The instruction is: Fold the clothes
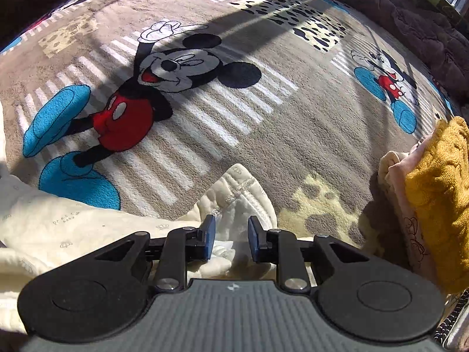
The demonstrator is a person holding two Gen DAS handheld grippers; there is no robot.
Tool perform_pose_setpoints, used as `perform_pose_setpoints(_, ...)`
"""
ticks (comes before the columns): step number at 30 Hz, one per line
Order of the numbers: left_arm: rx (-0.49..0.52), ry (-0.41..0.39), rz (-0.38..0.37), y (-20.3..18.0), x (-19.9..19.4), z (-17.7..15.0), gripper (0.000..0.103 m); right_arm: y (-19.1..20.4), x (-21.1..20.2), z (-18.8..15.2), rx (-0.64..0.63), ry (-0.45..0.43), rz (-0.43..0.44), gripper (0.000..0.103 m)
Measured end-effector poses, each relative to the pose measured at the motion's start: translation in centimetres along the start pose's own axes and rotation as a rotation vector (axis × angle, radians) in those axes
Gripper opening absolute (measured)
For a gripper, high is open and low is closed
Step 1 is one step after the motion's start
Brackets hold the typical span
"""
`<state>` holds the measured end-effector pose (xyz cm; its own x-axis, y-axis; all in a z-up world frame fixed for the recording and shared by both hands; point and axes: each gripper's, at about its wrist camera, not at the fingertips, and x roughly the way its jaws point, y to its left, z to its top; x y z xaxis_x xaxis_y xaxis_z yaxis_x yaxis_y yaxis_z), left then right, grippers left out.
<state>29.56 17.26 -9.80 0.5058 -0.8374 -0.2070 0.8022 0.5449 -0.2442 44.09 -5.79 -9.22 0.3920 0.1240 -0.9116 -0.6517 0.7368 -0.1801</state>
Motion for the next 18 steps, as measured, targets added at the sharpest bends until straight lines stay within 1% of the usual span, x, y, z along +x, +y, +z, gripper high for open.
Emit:
perform_pose_setpoints(1,-0.049,-0.014,0.057,1.0,-0.1,0.3,0.019,0.0,0.4,-0.1,-0.023,0.037,-0.03,0.023)
perform_pose_setpoints(2,-0.103,-0.022,0.114,2.0,-0.1,0.5,0.019,-0.5,0.3,-0.2,-0.007,0.038,-0.046,0.023)
perform_pose_setpoints(4,-0.193,-0.023,0.217,3.8,0.0,0.8,0.019,-2.0,-0.4,-0.2,0.07,-0.001,-0.065,0.024)
perform_pose_setpoints(6,-0.249,-0.001,0.303,5.1,0.4,0.8,0.019,-3.5,-1.0,-0.3,0.147,-0.039,-0.084,0.025)
perform_pose_setpoints(9,-0.314,0.064,0.399,6.7,1.4,0.5,0.019,-4.3,-1.8,-1.2,0.218,-0.11,-0.102,0.024)
perform_pose_setpoints(11,-0.347,0.106,0.459,7.6,2.2,0.1,0.019,-3.9,-2.8,-1.9,0.242,-0.191,-0.152,0.025)
perform_pose_setpoints(14,-0.396,0.185,0.584,8.7,3.3,-0.5,0.019,-2.5,-4.2,-2.7,0.276,-0.329,-0.164,0.025)
perform_pose_setpoints(15,-0.407,0.214,0.626,9.0,3.6,-0.8,0.032,-1.8,-4.4,-2.9,0.275,-0.363,-0.158,0.026)
perform_pose_setpoints(16,-0.41,0.234,0.667,9.1,3.7,-0.9,0.052,-0.9,-4.3,-2.9,0.255,-0.388,-0.134,0.026)
perform_pose_setpoints(17,-0.407,0.237,0.69,9.0,3.7,-1.0,0.054,0.3,-4.1,-3.0,0.227,-0.41,-0.103,0.025)
perform_pose_setpoints(18,-0.402,0.231,0.701,8.9,3.5,-1.0,0.054,1.4,-3.6,-2.9,0.197,-0.41,-0.084,0.025)
